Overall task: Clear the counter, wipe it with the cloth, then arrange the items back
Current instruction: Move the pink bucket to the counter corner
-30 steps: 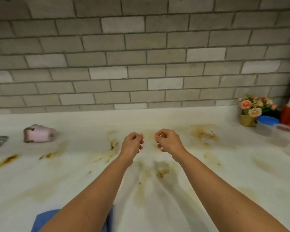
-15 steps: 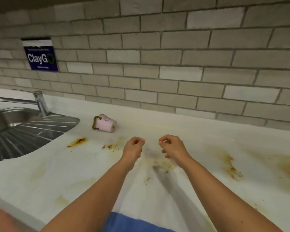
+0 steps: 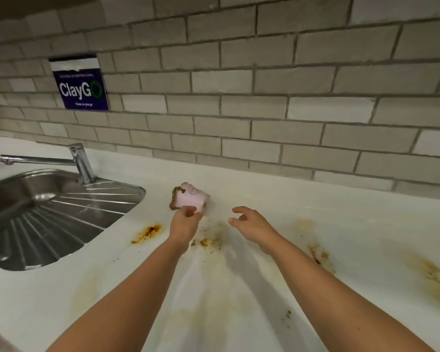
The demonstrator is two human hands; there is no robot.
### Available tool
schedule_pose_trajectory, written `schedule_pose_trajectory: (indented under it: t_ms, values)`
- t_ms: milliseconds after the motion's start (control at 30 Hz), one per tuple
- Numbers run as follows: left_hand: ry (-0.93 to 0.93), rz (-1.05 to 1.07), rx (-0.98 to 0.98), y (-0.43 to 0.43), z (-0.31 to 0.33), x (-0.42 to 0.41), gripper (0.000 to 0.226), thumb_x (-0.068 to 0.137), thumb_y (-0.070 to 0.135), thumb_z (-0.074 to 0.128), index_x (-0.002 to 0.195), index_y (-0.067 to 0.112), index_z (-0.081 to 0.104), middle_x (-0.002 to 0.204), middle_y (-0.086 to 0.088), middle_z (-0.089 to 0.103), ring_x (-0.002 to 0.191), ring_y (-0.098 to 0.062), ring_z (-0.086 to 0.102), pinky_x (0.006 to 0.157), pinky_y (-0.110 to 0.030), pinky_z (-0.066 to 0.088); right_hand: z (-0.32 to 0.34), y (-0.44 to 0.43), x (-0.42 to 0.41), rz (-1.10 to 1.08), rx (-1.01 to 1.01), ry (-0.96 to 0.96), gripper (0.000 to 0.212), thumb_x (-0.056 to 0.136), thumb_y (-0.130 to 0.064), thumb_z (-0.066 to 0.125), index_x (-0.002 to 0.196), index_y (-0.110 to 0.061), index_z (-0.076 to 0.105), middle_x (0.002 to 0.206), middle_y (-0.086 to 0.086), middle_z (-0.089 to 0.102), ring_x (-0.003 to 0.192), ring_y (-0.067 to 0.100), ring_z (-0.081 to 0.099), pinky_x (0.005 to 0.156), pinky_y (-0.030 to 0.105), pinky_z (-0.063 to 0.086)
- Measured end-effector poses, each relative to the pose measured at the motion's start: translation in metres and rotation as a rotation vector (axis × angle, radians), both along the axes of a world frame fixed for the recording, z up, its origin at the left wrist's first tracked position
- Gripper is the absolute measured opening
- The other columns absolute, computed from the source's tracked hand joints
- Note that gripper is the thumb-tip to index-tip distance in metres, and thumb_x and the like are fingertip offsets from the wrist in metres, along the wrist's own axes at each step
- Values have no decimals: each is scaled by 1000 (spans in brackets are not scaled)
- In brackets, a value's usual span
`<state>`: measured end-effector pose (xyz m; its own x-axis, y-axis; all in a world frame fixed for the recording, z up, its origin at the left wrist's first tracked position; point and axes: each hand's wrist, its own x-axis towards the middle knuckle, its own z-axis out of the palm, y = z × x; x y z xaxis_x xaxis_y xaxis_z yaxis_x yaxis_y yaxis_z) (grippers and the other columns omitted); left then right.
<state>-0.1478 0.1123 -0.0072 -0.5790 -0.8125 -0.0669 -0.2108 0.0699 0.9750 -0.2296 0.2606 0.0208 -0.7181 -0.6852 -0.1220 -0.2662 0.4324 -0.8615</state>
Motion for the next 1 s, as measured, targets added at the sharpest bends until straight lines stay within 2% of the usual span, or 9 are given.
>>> schedule_pose_trajectory:
  t_ms: [100, 200, 333, 467, 567, 700, 867, 1000]
  values:
    - [5, 25, -6, -42, -1, -10, 29, 89, 16, 58, 116, 9, 52, 120, -15, 55, 112, -37, 52, 93, -43, 45, -6, -27, -2, -59, 22, -22, 44, 94, -33, 51, 136, -24, 43, 138, 8, 44, 123, 21, 46, 92, 24, 34]
    - [-15, 42, -70, -75, -2, -19, 31, 87, 14, 60, 116, 5, 54, 115, -11, 52, 98, -27, 52, 81, -33, 41, -11, -50, -2, -113, 21, -39, 43, 94, -34, 50, 136, -24, 43, 137, 8, 44, 122, 22, 47, 90, 24, 35]
    - [-61, 140, -179, -105, -10, -33, 33, 84, 13, 63, 113, 0, 54, 123, -18, 45, 100, -34, 56, 84, -34, 44, -18, -68, 1, -170, 34, -47, 41, 94, -35, 50, 133, -24, 47, 133, 7, 48, 118, 21, 49, 90, 25, 38]
    - [-99, 159, -204, -122, -16, -46, 41, 86, 17, 62, 121, 2, 47, 131, -16, 36, 99, -37, 57, 80, -34, 42, -24, -73, -1, -233, 30, -59, 37, 92, -35, 53, 126, -23, 52, 127, 6, 51, 103, 16, 51, 90, 27, 44]
    - [-133, 119, -193, -129, -19, -56, 45, 88, 17, 60, 127, 1, 45, 132, -17, 41, 106, -37, 55, 84, -36, 41, -25, -72, -5, -274, 39, -66, 35, 92, -35, 53, 125, -23, 53, 125, 6, 52, 103, 17, 51, 90, 27, 44]
    - [-134, 95, -159, -127, -24, -65, 36, 90, 18, 56, 119, -3, 50, 120, -21, 56, 110, -36, 54, 88, -37, 40, -21, -70, -6, -307, 43, -79, 34, 92, -35, 53, 124, -23, 53, 121, 4, 52, 103, 18, 51, 94, 31, 45]
    - [-66, 107, -106, -124, -29, -69, 31, 94, 26, 48, 100, -4, 58, 99, -24, 65, 91, -38, 62, 80, -39, 47, -18, -66, -9, -329, 46, -67, 33, 92, -35, 53, 123, -21, 55, 123, 5, 53, 103, 18, 51, 94, 33, 46]
    - [31, 74, -100, -115, -25, -69, 22, 93, 25, 51, 83, 7, 57, 93, -21, 66, 87, -38, 64, 82, -45, 52, -18, -62, -11, -347, 47, -61, 33, 92, -35, 53, 122, -21, 55, 120, 4, 53, 101, 18, 51, 92, 32, 47]
